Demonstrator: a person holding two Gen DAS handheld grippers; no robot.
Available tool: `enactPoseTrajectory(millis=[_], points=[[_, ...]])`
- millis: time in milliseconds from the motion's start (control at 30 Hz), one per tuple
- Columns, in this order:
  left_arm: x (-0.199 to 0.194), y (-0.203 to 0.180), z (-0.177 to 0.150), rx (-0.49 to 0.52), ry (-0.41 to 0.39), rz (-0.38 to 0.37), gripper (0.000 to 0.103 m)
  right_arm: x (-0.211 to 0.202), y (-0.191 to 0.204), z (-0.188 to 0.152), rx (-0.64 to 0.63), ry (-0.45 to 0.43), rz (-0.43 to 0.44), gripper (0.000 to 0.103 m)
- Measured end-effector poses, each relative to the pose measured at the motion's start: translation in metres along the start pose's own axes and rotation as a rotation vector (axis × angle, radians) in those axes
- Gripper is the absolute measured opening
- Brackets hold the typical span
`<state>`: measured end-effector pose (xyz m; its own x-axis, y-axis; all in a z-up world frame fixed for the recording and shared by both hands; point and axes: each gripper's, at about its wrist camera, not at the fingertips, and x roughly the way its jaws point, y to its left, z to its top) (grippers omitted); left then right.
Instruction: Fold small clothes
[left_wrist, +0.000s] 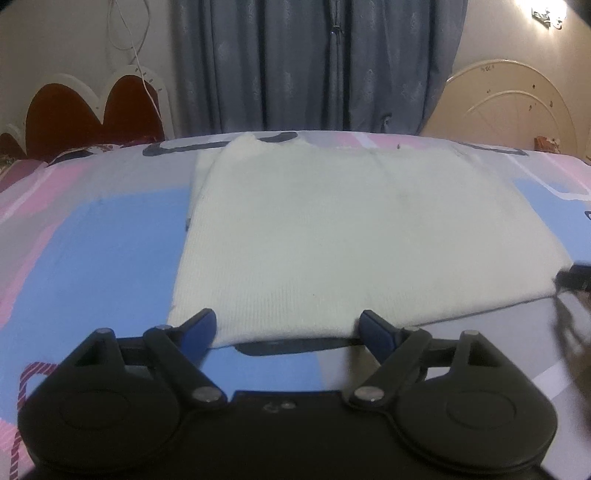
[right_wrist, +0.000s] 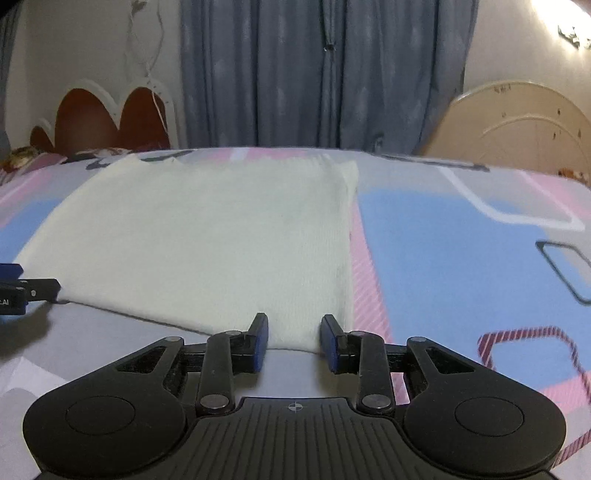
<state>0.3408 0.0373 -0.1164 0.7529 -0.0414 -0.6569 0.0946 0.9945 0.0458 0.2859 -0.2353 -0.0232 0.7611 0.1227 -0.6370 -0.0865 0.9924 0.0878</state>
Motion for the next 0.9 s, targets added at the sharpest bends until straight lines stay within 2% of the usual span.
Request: enactPoseTrajectory(millis=[67, 133, 200, 300, 467, 500, 567, 633, 700, 733, 800, 900], points=[[0.003, 0.0, -0.003, 0.004, 0.001, 0.002, 0.086, -0.007, 0.0, -0.001, 0.008, -0.051, -0.003, 0.031], [0.003, -0.002, -0.002, 0.016, 0.002, 0.007, 0.086, 0.006, 0.001, -0.008, 0.002, 0.036, -0.011, 0.031], [0.003, -0.003, -0.004, 0.028, 0.007, 0.011, 0.087, 0.004, 0.001, -0.008, -0.005, 0.026, -0.016, 0.031], [0.003, -0.001, -0.006, 0.027, 0.008, 0.012, 0.087, -0.004, -0.005, -0.007, 0.053, -0.003, -0.015, 0.031], [0.001, 0.0, -0.008, -0.005, 0.027, 0.013, 0.088, -0.001, -0.003, -0.012, -0.003, 0.034, -0.013, 0.031], [-0.001, 0.001, -0.008, -0.025, 0.047, 0.009, 0.088, 0.002, -0.005, -0.011, 0.005, 0.038, -0.008, 0.031], [-0.012, 0.004, -0.005, -0.061, 0.058, -0.006, 0.08, 0.002, -0.011, -0.009, 0.033, 0.045, 0.003, 0.031], [-0.027, 0.009, -0.006, -0.121, 0.031, -0.041, 0.079, -0.006, -0.017, -0.007, 0.073, 0.022, 0.015, 0.031], [-0.027, 0.016, -0.007, -0.203, 0.054, -0.074, 0.078, -0.014, -0.017, -0.005, 0.09, -0.01, 0.031, 0.028], [-0.025, 0.022, -0.009, -0.266, 0.067, -0.091, 0.077, -0.016, -0.016, -0.003, 0.094, -0.019, 0.043, 0.02], [-0.02, 0.038, -0.014, -0.403, 0.062, -0.131, 0.076, -0.017, -0.013, 0.001, 0.095, -0.023, 0.054, 0.019], [-0.018, 0.057, -0.018, -0.553, 0.029, -0.17, 0.073, -0.017, -0.009, 0.008, 0.091, -0.044, 0.071, 0.018]])
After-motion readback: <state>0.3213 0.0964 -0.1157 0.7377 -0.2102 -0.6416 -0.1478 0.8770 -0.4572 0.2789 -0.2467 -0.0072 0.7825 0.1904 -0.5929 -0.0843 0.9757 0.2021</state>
